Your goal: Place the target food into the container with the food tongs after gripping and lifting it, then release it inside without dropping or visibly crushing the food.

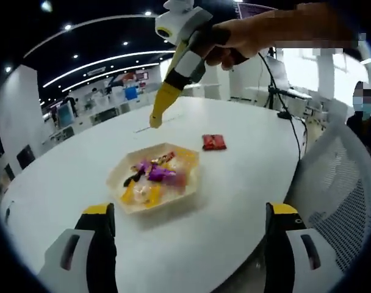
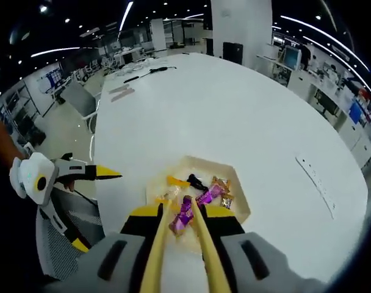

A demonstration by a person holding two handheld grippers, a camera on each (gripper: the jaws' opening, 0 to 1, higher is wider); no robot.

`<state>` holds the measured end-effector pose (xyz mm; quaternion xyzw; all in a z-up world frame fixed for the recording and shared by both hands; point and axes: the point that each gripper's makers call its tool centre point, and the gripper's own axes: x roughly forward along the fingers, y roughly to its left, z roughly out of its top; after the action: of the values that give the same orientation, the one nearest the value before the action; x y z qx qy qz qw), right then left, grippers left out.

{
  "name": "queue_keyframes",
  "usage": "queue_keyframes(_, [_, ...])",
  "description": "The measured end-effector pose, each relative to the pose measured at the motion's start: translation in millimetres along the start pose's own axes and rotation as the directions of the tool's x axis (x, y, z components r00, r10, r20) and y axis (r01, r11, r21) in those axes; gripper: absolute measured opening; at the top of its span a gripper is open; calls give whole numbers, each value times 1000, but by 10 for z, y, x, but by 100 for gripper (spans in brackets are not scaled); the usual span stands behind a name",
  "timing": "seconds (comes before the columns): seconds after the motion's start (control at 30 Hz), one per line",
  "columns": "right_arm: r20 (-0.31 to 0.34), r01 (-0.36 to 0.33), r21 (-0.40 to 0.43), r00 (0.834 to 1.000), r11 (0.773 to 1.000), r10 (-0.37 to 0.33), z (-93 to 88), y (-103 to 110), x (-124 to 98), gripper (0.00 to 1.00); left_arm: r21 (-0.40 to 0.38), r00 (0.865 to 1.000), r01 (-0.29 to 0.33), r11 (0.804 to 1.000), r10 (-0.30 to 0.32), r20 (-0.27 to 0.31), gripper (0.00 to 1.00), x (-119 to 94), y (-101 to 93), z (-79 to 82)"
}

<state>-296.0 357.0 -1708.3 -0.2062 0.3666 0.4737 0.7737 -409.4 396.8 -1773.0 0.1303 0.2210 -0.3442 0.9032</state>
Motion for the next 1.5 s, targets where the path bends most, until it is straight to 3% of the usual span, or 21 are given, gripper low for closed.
queue_keyframes(0.17, [20, 21, -4, 1000, 1000, -20, 52, -3, -75, 24, 57, 1000, -7, 998, 6, 16, 97, -18, -14, 27])
queue_keyframes(0.3, [46, 38, -13, 998, 999, -37, 64, -59, -192, 25, 56, 1000, 13, 998, -15, 27, 97, -1, -27, 48])
queue_keyframes(0.37, [64, 47, -65, 997, 997, -43, 89, -133, -204, 25, 15, 999, 39, 999, -39, 10, 98, 20, -43, 23])
queue_keyframes(0.43, [78, 51, -15, 996, 999, -49, 42, -214, -241, 24, -15, 993, 74, 997, -72, 91, 97, -43, -109, 133])
queue_keyframes(0.47, [87, 25, -5, 996, 1000, -25, 19, -207, -269, 24, 19, 995, 67, 998, -68, 70, 97, -40, -114, 83])
queue_keyframes(0.53, [61, 52, -45, 997, 998, -49, -65, -277, -320, 24, 33, 998, 67, 997, -67, 0, 96, 14, -120, -20])
queue_keyframes(0.6, [66, 44, -56, 997, 997, -40, -104, -309, -379, 24, 12, 998, 52, 999, -52, 31, 97, 10, -72, 24])
queue_keyframes(0.67, [87, 43, -34, 995, 999, -40, -149, -379, -442, 24, -42, 994, 82, 996, -79, 69, 97, -12, -83, 71])
queue_keyframes(0.83, [77, 64, -41, 995, 997, -61, -351, -474, -524, 25, -3, 993, 104, 995, -104, 52, 99, 8, -168, 53])
queue_keyframes(0.93, [98, 105, 13, 989, 994, -106, -482, -559, -603, 25, -4, 993, 100, 995, -100, 70, 99, -5, -154, 86])
queue_keyframes(1.1, [91, 120, 15, 988, 993, -121, -647, -596, -693, 24, -11, 994, 81, 997, -80, 75, 99, -11, -114, 91])
queue_keyframes(1.17, [81, 127, 14, 989, 992, -128, -702, -615, -710, 25, 6, 996, 65, 998, -65, 54, 99, -6, -95, 59])
queue_keyframes(1.3, [67, 133, -6, 989, 991, -132, -797, -689, -741, 25, -29, 995, 50, 998, -48, 86, 99, -41, -34, 109])
queue_keyframes(1.5, [77, 144, -4, 987, 990, -143, -870, -786, -815, 25, -25, 997, 19, 1000, -17, 76, 99, -35, 11, 91])
